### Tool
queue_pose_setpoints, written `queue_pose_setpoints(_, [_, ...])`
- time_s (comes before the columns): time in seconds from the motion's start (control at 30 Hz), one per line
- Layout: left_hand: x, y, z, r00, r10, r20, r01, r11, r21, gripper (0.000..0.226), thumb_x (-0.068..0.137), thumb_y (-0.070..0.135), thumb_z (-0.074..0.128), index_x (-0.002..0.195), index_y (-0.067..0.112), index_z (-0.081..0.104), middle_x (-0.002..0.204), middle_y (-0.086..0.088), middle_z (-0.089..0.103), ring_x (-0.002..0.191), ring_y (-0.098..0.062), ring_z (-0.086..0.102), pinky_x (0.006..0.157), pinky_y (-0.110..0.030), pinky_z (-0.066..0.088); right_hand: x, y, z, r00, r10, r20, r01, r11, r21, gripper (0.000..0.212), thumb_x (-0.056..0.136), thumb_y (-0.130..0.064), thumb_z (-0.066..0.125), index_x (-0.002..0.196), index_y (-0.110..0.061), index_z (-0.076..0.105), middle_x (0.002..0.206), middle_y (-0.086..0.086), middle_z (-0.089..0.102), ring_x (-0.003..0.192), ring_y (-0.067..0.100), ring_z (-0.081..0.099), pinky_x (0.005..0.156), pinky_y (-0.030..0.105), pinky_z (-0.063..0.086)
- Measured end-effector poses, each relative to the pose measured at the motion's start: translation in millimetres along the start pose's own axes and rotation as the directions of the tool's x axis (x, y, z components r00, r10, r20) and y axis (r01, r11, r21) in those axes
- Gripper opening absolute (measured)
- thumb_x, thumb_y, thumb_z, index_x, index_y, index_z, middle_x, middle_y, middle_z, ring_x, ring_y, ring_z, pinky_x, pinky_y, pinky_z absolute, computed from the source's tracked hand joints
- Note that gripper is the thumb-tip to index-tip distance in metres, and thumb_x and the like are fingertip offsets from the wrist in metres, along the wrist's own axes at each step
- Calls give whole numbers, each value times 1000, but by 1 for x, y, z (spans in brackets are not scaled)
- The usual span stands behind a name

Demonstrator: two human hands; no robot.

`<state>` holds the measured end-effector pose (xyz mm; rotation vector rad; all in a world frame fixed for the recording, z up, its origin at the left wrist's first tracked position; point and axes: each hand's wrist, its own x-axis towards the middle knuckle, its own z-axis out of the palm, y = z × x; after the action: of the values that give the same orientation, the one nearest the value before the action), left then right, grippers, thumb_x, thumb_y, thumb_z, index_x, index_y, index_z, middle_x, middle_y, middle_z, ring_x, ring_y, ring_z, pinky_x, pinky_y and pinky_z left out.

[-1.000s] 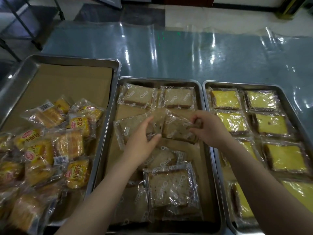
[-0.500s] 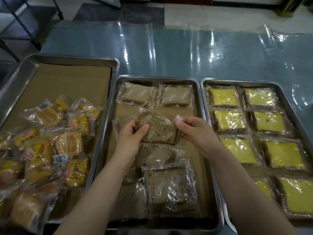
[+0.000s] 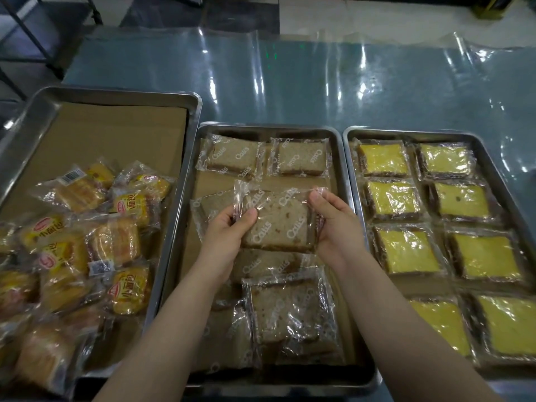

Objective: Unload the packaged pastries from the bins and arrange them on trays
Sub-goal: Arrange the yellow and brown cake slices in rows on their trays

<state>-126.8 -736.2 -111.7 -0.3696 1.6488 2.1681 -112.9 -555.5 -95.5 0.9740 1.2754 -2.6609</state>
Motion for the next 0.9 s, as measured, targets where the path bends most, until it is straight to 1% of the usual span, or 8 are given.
queue_pose_setpoints(0.17, [3,-1,-5,998,36,-55,-30,995,95,13,84,29,67,94,21,67,93,-3,73,90,-22,69,78,-37,53,1,1,-4,999,6,40,-4,999,-43,36,70,-24,74,101,-9,65,95,12,72,86,27,69,77,44,56])
queue_pose_setpoints(0.33, [0,-6,-7,998,49,-46,-39,982,182,13,85,26,65,98,25,66,95,0,73,91,-18,69,85,-43,52,7,0,-8,986,-143,-85,126,976,-175,4,87,-14,66,88,-12,69,80,6,72,70,17,67,59,28,54])
queue_pose_setpoints(0.43, [-1,-7,0,996,74,-45,-60,966,252,17,86,25,64,102,20,65,96,0,72,91,-17,68,88,-44,52,12,7,-5,965,-200,-169,162,964,-213,14,91,-18,62,78,-20,69,81,5,70,78,23,67,72,36,56])
queue_pose_setpoints(0.5, [-2,-7,-1,997,65,-49,-52,969,240,19,87,25,63,104,18,64,96,0,72,91,-17,68,89,-45,52,17,9,-7,963,-238,-127,177,912,-369,16,91,-28,61,77,-26,69,88,6,69,86,30,63,83,42,52])
queue_pose_setpoints(0.6, [-3,-8,-8,996,64,-59,-50,975,218,17,88,27,62,104,23,63,97,2,72,91,-15,68,88,-44,52,22,10,-10,991,-136,7,115,805,-581,10,86,-30,66,95,-26,65,104,1,68,97,24,65,87,45,52])
queue_pose_setpoints(0.7, [-1,-11,-12,984,161,-83,-128,944,304,30,89,34,55,119,31,53,111,10,65,101,-4,62,92,-35,49,27,0,-13,963,-268,-37,183,746,-640,9,89,-15,62,84,-22,60,91,-7,69,91,18,67,74,37,56])
queue_pose_setpoints(0.8, [4,-11,-19,925,369,-87,-245,757,606,46,92,30,53,135,35,38,133,17,47,97,24,47,86,-13,43,36,-18,-16,906,-420,-52,235,601,-764,9,92,-17,56,90,-23,61,85,-3,67,84,21,67,74,38,58])
queue_pose_setpoints(0.9, [16,-11,-23,886,463,23,-254,442,860,54,92,26,53,141,36,30,149,9,30,128,10,19,109,-24,19,50,-24,-15,872,-490,23,261,423,-868,22,94,-17,54,116,-19,56,88,-14,60,86,1,63,71,21,53])
